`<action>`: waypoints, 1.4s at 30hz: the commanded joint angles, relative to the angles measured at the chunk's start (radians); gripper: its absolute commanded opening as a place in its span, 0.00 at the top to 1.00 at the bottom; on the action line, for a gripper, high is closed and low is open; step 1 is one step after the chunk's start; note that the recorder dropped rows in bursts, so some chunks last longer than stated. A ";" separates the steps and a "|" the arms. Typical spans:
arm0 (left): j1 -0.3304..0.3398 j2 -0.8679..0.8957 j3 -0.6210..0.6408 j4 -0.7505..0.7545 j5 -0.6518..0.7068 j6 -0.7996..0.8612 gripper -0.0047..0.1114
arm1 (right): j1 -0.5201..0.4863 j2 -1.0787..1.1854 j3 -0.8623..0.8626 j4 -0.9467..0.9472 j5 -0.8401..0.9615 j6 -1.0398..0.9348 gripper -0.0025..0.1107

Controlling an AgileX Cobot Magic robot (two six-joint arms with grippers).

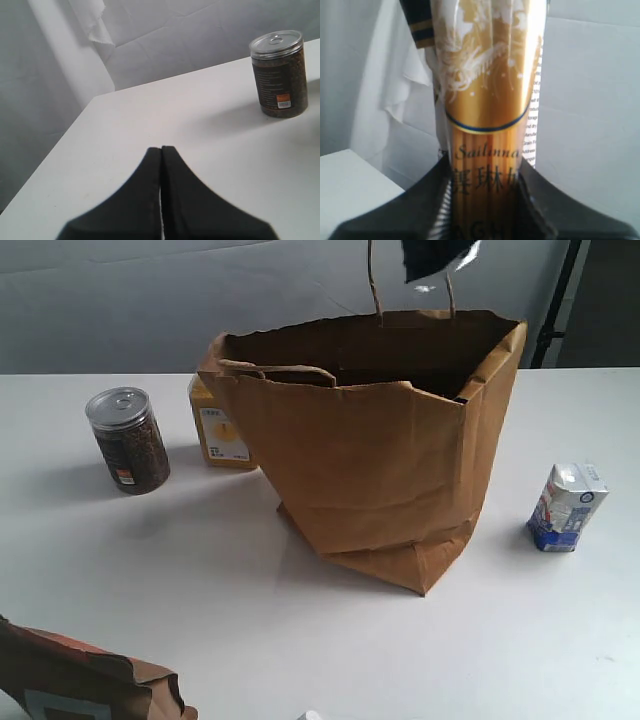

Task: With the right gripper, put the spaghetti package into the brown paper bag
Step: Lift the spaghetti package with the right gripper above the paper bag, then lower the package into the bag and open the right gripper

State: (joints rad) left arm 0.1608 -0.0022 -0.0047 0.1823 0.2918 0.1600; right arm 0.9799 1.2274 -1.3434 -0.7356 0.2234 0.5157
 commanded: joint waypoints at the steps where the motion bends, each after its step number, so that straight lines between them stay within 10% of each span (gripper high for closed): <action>1: -0.002 0.002 0.005 -0.005 -0.005 -0.004 0.96 | -0.114 0.067 -0.020 -0.050 -0.090 0.008 0.98; 27: -0.002 0.002 0.005 -0.005 -0.005 -0.004 0.96 | -0.168 0.246 0.277 -0.176 -0.145 -0.014 0.98; 42: -0.002 0.002 0.005 -0.005 -0.005 -0.004 0.96 | -0.168 0.246 0.389 -0.064 -0.146 -0.050 0.37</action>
State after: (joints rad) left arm 0.1608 -0.0022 -0.0047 0.1823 0.2918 0.1600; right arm 0.8183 1.4791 -0.9639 -0.8129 0.0875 0.4744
